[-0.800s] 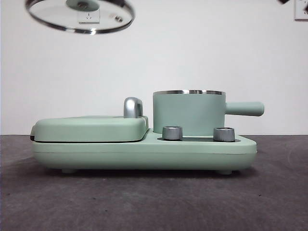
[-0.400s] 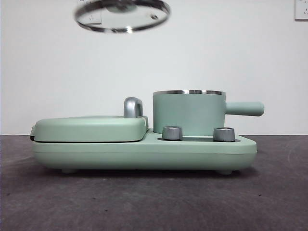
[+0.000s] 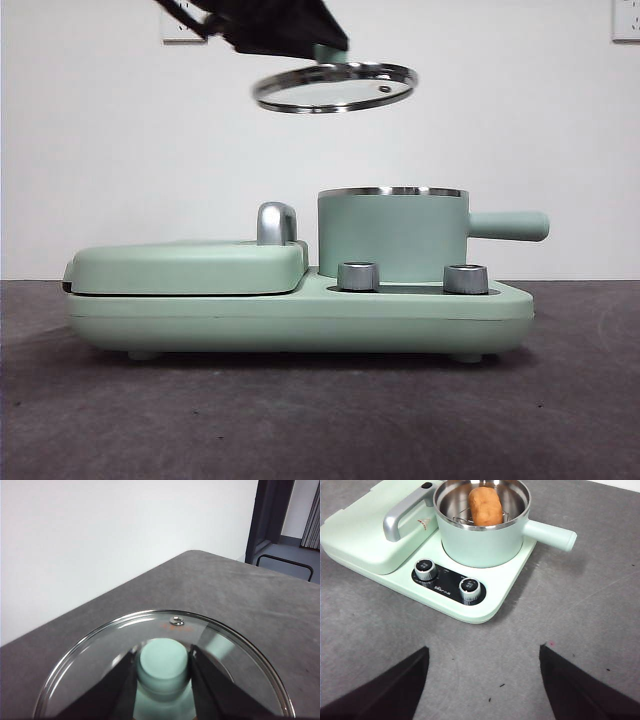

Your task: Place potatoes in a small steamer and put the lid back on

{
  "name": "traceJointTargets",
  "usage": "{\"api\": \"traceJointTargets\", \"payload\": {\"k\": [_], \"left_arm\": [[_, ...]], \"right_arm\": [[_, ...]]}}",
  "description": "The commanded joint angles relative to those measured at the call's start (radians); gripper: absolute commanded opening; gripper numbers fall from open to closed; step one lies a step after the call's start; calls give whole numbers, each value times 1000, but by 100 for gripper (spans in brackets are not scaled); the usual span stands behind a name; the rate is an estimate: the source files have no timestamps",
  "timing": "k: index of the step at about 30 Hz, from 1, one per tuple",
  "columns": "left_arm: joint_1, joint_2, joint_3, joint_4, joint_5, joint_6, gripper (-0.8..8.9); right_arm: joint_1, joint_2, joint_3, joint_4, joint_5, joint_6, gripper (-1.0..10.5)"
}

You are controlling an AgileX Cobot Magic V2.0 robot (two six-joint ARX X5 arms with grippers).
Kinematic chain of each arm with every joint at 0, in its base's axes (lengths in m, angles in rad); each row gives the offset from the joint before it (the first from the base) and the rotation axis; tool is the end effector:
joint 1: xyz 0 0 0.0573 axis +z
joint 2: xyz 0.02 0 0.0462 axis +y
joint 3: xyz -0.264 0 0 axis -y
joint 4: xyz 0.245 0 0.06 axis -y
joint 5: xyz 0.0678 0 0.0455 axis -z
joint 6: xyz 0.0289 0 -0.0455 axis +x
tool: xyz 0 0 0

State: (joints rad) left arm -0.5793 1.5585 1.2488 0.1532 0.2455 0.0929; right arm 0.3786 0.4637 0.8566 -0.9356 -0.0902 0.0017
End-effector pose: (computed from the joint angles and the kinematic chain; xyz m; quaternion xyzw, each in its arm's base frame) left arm 0.3000 -0.2046 0.3350 0.0554 0.0584 -0.4027 0.9118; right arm 0.0640 0.0283 0.3209 -0.0377 0.2654 0.2235 0.9371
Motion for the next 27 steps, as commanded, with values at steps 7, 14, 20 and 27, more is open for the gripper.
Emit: {"api": "traceJointTargets", "payload": {"k": [7,14,20,27], "left_arm": [[-12,245,250,26,6,22,14],[-12,324,284,37,6,21,14],[-17,349,284,65,19,22,14],[-18,379,284,61,44,21,14]], "right_arm": [[4,5,0,-1,51,10,347],[4,5,0,-1,74,10,347],[4,5,0,0,92,10,347],[4,5,0,6,95,14,347]]}}
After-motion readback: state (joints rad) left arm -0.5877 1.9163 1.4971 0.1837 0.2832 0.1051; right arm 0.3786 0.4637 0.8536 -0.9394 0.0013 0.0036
